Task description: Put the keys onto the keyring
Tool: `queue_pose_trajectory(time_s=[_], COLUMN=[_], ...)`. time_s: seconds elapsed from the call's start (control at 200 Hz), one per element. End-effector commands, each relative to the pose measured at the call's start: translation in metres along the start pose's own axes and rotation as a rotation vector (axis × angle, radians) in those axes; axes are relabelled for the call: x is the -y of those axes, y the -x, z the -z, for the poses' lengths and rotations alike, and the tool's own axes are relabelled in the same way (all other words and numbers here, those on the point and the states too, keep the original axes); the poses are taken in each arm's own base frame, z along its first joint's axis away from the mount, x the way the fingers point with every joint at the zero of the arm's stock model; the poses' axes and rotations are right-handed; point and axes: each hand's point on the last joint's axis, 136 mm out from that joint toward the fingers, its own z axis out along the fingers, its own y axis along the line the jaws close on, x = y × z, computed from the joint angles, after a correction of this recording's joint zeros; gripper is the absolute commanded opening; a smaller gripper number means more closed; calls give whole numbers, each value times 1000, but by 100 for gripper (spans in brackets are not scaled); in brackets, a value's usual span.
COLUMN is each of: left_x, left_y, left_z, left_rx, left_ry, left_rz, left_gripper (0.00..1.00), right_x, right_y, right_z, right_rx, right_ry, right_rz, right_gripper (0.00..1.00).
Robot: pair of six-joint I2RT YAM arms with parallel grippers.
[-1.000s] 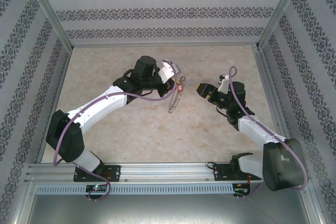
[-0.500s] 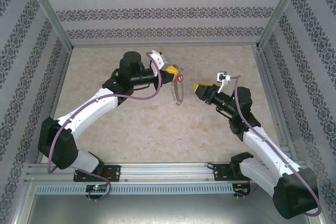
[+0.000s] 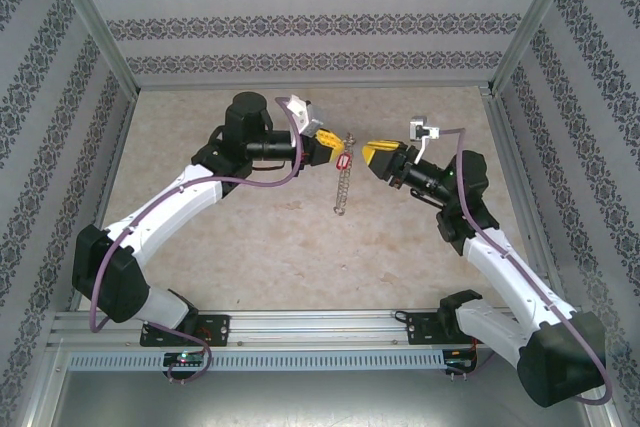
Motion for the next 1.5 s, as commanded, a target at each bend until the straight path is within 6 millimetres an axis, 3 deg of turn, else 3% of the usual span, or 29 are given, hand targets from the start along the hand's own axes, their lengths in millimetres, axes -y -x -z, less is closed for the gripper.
queue_pose_trajectory(time_s=[0.0,0.36,0.739,1.254,1.494], left_x=[9,13,20,23,23], left_y=[18,20,24,27,30], left_z=[8,9,8,6,6], left_rx=[41,46,52,67,72], left_ry=[-66,-124,-184,-237,-238], left_rz=[6,41,62,91,90], left_gripper=[0,0,0,0,0], right_x=[-32,-63,-51,-56,-55], right_y=[15,11,8,3,-5], right_z=[0,-6,-18,-24,-23], right_rx=[5,-40,-59,-101,-121], right_ry=[124,227,211,251,256], right_rz=[26,17,8,4,2], right_gripper=[34,34,35,35,22])
